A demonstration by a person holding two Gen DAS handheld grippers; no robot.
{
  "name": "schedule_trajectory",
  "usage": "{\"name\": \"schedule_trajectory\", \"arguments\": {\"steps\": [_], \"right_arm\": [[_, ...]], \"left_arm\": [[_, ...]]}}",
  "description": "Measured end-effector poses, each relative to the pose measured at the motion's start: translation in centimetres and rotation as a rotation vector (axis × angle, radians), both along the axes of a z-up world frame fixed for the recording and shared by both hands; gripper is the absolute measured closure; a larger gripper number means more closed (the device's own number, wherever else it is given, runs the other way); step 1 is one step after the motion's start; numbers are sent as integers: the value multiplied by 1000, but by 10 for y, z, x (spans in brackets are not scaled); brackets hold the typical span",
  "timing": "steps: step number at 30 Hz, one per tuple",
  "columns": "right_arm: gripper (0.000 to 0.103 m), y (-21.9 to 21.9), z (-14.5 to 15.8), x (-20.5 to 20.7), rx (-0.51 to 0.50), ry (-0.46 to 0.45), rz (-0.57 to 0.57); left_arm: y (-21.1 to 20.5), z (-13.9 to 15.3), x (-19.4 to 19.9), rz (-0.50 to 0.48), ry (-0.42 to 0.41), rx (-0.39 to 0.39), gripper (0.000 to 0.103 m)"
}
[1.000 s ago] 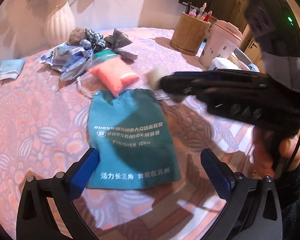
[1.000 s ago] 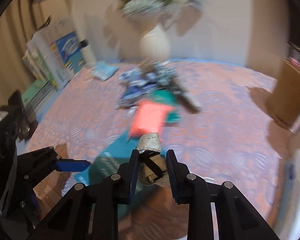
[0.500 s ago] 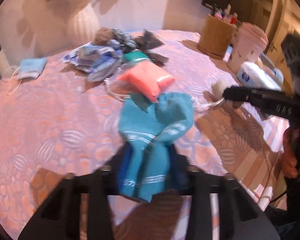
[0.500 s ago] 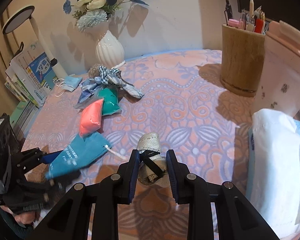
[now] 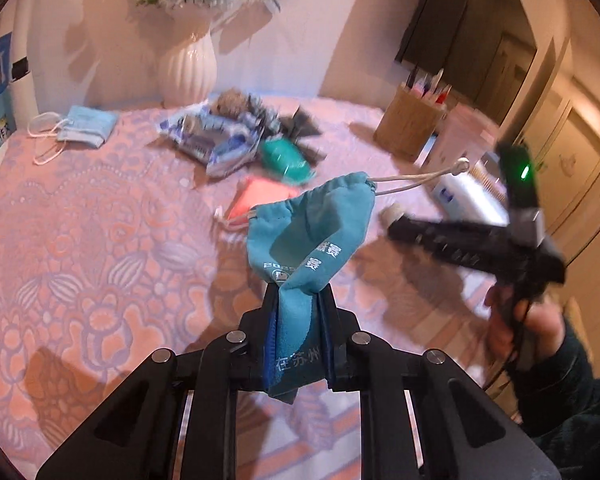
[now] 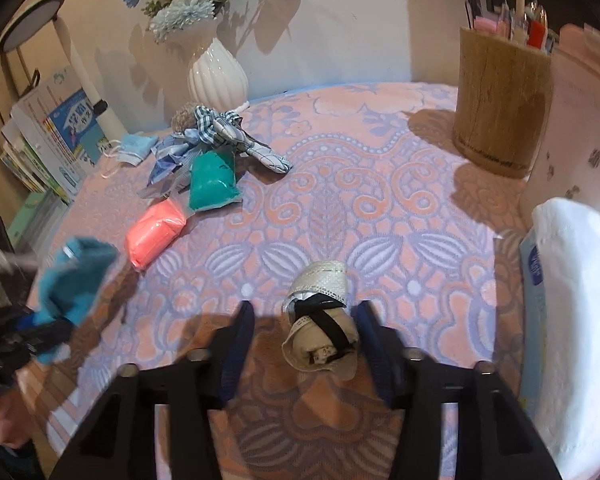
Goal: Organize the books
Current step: 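Carry the pouch and straw hat to the basket and open both tools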
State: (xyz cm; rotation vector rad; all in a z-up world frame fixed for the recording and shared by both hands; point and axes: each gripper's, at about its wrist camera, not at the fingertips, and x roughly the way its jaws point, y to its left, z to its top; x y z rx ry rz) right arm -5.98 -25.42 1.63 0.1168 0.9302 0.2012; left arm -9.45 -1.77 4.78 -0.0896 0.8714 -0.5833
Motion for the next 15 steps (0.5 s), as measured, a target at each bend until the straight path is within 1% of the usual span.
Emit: {"name": "schedule_trajectory", "arguments": {"steps": [3,6,8,10,15], "right_arm": [[76,3,7,-6,-50,-23,-2],[76,-7,27,-15,-36,-72,-25],[76,-20,49,-24,-30,-127,-59],[76,-32,64,-31,-22,-160,-89],[76,-72,94,-52,-5,-227,-184]], "left_arm": [[-4,13,2,-3,-24,-38,88],[-13,29,6,-19,-58,-72,88],[-25,42,10,-27,-87,-85,89],[-38,50,17,-39,-103,-94,89],[-79,69,29,-89,-128,-95,89]]}}
